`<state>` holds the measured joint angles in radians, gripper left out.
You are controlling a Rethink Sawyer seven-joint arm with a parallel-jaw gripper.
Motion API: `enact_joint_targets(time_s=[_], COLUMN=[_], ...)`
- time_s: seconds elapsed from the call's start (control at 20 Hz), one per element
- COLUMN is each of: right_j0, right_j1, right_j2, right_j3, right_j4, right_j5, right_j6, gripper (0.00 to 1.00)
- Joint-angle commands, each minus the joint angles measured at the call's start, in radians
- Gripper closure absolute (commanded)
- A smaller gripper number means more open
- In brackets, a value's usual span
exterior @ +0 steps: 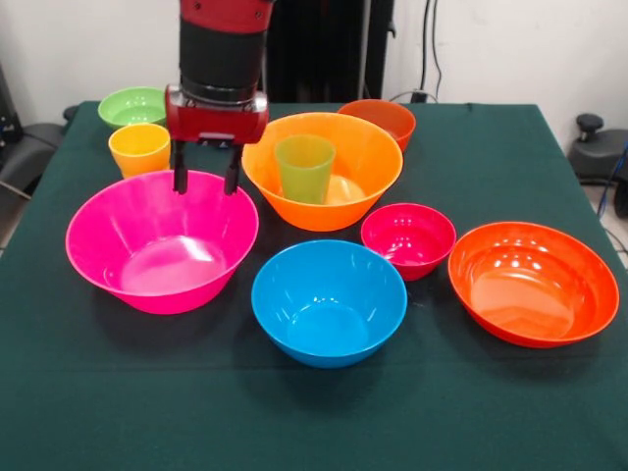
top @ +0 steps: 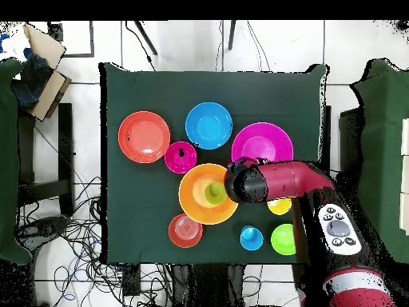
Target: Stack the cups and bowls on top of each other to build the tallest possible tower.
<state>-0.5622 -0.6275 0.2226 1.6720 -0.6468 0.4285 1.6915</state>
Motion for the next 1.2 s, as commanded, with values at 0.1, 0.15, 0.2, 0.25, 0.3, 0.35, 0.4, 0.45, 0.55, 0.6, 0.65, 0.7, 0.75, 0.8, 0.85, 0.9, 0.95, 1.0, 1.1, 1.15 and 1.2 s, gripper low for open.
enact_joint_targets(time_s=[0.1, 0.15, 0.2, 0.25, 0.3, 0.35, 0.4, 0.45, 0.55, 0.6, 0.65, 0.7, 0.75, 0.8, 0.85, 0.9, 0.95, 1.0, 1.1, 1.15, 1.2], right_j0=[-0.002, 0.008, 0.021, 0.036, 0.053, 0.072, 0.087, 0.099, 0.108, 0.107, 0.101, 0.098, 0.093, 0.089, 0.088, 0.087, 0.08, 0.071, 0.055, 0.048, 0.037], right_j1=[0.11, 0.103, 0.094, 0.083, 0.073, 0.065, 0.061, 0.06, 0.061, 0.059, 0.056, 0.054, 0.056, 0.059, 0.059, 0.051, 0.037, 0.016, -0.012, -0.023, -0.034], right_j2=[0.086, 0.074, 0.06, 0.045, 0.029, 0.013, 0.0, -0.011, -0.018, -0.016, -0.01, -0.006, 0.0, 0.004, 0.005, 0.004, 0.01, 0.02, 0.037, 0.044, 0.055], right_j3=[-0.069, -0.061, -0.051, -0.037, -0.026, -0.018, -0.012, -0.01, -0.011, -0.012, -0.012, -0.012, -0.015, -0.015, -0.014, -0.004, 0.007, 0.021, 0.038, 0.044, 0.052], right_j4=[-0.043, -0.044, -0.045, -0.043, -0.042, -0.041, -0.038, -0.034, -0.024, -0.017, -0.012, -0.007, -0.003, -0.001, 0.001, 0.002, 0.009, 0.019, 0.033, 0.04, 0.048], right_j5=[-0.08, -0.088, -0.095, -0.101, -0.11, -0.118, -0.124, -0.129, -0.131, -0.127, -0.12, -0.114, -0.109, -0.109, -0.11, -0.111, -0.101, -0.082, -0.056, -0.044, -0.031], right_j6=[-0.017, 0.001, 0.021, 0.044, 0.066, 0.087, 0.103, 0.112, 0.111, 0.102, 0.09, 0.081, 0.071, 0.065, 0.064, 0.065, 0.058, 0.045, 0.021, 0.011, -0.004], gripper=[0.0, 0.0, 0.0, 0.0, 0.0, 0.0, 0.0, 0.0, 0.0, 0.0, 0.0, 0.0, 0.0, 0.0, 0.0, 0.0, 0.0, 0.0, 0.0, 0.0, 0.0])
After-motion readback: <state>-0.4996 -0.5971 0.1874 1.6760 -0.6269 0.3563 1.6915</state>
